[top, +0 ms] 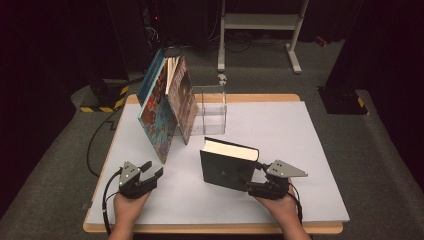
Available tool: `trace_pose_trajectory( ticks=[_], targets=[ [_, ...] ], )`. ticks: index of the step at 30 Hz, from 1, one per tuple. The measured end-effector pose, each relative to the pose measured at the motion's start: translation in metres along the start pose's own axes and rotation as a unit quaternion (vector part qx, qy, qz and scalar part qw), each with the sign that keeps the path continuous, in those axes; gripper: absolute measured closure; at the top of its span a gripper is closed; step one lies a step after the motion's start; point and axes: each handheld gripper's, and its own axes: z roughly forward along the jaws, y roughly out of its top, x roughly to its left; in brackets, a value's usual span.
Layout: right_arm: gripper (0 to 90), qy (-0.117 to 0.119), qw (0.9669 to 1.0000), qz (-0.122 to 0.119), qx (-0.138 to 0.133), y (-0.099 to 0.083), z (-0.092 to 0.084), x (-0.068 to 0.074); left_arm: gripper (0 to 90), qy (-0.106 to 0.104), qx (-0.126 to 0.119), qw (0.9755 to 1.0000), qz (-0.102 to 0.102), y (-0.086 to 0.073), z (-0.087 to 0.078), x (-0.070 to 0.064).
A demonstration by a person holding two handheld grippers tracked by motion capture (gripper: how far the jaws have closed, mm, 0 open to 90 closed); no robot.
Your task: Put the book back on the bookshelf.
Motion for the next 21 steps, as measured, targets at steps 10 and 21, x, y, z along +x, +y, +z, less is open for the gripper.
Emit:
trace_pose_trajectory(
  ticks=[10, 21],
  targets=[
    [23.7, 0.028, 0.9995, -0.01, -0.008, 0.024, 0.007, -0.001, 44.0, 0.001, -0.009, 0.9998, -0.017, 0.0, -0.003, 0.005],
    [48.3, 0.061, 0.9956, -0.07, -0.015, 0.032, 0.007, 0.0, 43.4, -0.003, -0.008, 0.9995, -0.031, -0.001, -0.003, 0.008]
  ],
)
